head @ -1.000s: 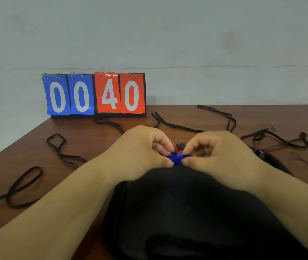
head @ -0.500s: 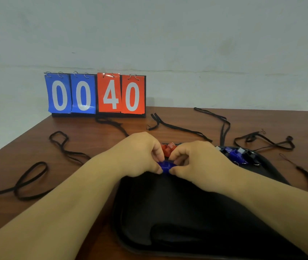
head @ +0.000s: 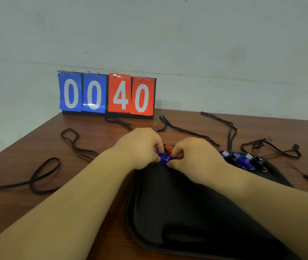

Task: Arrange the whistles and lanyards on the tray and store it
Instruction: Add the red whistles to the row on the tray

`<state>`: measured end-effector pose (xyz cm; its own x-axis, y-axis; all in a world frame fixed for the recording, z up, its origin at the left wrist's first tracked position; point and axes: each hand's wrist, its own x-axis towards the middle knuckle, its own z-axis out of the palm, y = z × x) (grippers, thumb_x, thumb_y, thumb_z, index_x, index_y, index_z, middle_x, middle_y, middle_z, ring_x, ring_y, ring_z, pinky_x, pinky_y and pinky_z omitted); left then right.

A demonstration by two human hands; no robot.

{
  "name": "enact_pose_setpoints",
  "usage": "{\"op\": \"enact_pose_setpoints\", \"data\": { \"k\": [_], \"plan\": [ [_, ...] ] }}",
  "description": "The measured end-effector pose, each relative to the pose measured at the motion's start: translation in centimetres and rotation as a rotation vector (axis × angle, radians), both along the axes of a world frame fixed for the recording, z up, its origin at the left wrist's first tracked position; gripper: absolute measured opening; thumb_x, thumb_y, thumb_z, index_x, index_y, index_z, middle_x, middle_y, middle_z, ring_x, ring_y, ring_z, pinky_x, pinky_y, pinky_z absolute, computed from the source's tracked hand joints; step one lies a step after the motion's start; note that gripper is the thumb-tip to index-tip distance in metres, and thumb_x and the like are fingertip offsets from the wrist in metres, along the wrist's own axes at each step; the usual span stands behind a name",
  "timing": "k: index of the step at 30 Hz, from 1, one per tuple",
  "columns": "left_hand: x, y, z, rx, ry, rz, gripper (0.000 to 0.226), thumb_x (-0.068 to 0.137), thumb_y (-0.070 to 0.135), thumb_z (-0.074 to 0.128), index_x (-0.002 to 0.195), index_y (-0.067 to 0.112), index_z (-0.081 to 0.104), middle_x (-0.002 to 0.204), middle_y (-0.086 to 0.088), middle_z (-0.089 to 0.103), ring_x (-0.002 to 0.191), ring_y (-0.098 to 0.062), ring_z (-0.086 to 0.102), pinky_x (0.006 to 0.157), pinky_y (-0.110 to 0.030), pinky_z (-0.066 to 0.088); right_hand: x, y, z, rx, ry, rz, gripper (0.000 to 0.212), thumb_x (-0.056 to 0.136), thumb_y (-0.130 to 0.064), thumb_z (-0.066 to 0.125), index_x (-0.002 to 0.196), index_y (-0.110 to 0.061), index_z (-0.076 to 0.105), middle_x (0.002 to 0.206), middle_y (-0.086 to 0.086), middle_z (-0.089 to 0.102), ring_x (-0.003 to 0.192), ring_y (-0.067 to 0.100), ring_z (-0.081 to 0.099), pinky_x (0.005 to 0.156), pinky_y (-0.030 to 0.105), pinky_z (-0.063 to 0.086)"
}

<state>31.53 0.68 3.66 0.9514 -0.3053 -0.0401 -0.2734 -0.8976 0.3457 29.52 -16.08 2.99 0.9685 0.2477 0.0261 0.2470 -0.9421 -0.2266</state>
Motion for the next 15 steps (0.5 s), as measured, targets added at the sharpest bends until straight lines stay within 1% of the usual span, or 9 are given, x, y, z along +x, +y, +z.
{"op": "enact_pose_setpoints", "data": {
  "k": [4, 7, 9, 11, 15],
  "plan": [
    [0.4, 0.3, -0.2, -0.021, -0.020, 0.017, 0.028, 0.092, 0.022, 0.074, 0.120, 0.029, 0.073, 0.101, 0.009, 0.066, 0.092, -0.010, 0.063, 0.084, -0.027, 0.050, 0.5, 0.1, 0.2, -0.021, -0.035, -0.006, 0.024, 0.090, -0.043, 0.072, 0.109, -0.029, 0.077, 0.104, -0.008, 0.069, 0.088, 0.010, 0.063, 0.084, 0.027, 0.055],
    [0.7, 0.5, -0.4, -0.031, -0.033, 0.026, 0.029, 0.093, 0.022, 0.073, 0.121, 0.029, 0.072, 0.100, 0.009, 0.065, 0.092, -0.011, 0.063, 0.086, -0.028, 0.052, 0.9, -0.1, -0.1, -0.018, -0.107, -0.001, 0.025, 0.088, -0.046, 0.073, 0.108, -0.031, 0.077, 0.103, -0.012, 0.067, 0.090, 0.009, 0.061, 0.080, 0.025, 0.052],
    [0.9, 0.6, -0.4, -0.037, -0.038, 0.033, 0.030, 0.093, 0.021, 0.072, 0.123, 0.029, 0.071, 0.106, 0.008, 0.067, 0.095, -0.011, 0.063, 0.088, -0.028, 0.052, 1.1, -0.3, -0.4, -0.011, -0.153, 0.002, 0.026, 0.086, -0.049, 0.074, 0.106, -0.033, 0.076, 0.102, -0.014, 0.063, 0.095, 0.009, 0.059, 0.081, 0.026, 0.051],
    [1.0, 0.5, -0.4, -0.036, -0.047, 0.037, 0.032, 0.094, 0.022, 0.072, 0.125, 0.030, 0.070, 0.116, 0.006, 0.067, 0.098, -0.010, 0.061, 0.089, -0.027, 0.050, 1.3, -0.4, -0.4, -0.012, -0.159, 0.005, 0.025, 0.086, -0.048, 0.074, 0.106, -0.033, 0.075, 0.104, -0.014, 0.059, 0.098, 0.007, 0.052, 0.082, 0.026, 0.047],
    [1.1, 0.4, -0.3, -0.035, -0.048, 0.049, 0.032, 0.095, 0.025, 0.070, 0.126, 0.030, 0.069, 0.123, 0.005, 0.066, 0.096, -0.009, 0.056, 0.088, -0.027, 0.047, 1.6, -0.2, -0.6, -0.017, -0.162, 0.009, 0.024, 0.086, -0.047, 0.075, 0.105, -0.033, 0.074, 0.109, -0.011, 0.065, 0.099, 0.008, 0.051, 0.082, 0.027, 0.049]
  ]
}}
